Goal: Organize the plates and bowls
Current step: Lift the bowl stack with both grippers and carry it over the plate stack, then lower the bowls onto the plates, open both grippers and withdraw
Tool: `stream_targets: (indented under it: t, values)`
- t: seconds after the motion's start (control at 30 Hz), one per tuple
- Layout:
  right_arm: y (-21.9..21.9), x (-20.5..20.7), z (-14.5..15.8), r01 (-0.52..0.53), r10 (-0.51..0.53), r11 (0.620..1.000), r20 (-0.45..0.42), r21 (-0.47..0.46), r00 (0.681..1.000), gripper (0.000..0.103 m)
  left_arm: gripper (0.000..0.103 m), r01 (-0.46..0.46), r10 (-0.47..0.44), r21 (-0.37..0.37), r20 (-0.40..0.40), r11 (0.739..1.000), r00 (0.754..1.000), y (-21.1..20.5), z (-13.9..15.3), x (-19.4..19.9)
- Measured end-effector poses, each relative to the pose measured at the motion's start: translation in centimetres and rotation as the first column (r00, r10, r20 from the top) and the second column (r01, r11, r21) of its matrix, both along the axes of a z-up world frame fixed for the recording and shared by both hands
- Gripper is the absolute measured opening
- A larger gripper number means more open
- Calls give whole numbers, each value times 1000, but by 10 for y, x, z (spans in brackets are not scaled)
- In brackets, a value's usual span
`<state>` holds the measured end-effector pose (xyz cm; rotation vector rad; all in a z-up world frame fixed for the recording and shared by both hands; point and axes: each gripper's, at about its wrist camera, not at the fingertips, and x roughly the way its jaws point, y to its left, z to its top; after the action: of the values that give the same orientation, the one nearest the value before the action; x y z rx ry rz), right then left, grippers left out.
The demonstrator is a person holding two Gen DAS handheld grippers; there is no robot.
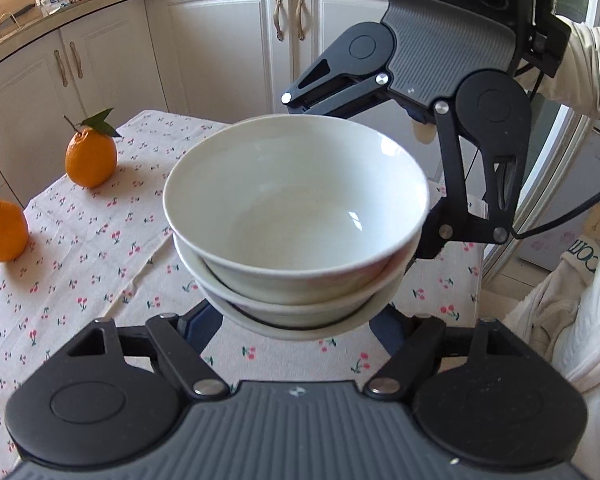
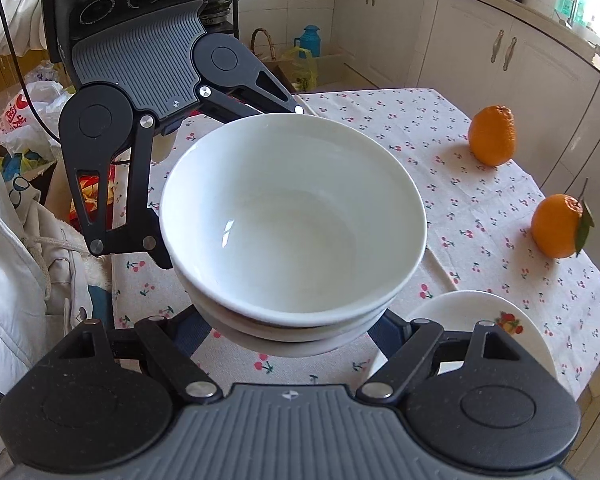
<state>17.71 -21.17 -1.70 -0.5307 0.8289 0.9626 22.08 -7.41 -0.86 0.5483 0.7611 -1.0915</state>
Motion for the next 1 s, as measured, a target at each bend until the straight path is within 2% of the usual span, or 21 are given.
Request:
stream_targets:
  t: [0.17, 0.33, 0.7, 1.0]
  values:
    - [-32, 8, 10, 46, -45, 999, 46, -16, 998, 87, 79, 35, -34, -14, 29, 999, 999, -31, 5, 18]
    - [-62, 21, 6, 105, -103, 994, 65, -30, 993, 87, 79, 78, -77, -17, 54, 997, 996, -63, 2, 39]
    - [-105, 45, -21, 203, -202, 979, 31, -31, 979, 87, 79, 121, -120, -15, 40, 993, 992, -106, -22, 69]
    - [-114, 55, -34, 229, -229, 973, -8, -18, 973, 87, 79, 119, -118, -15, 18, 993, 993, -112, -34, 77]
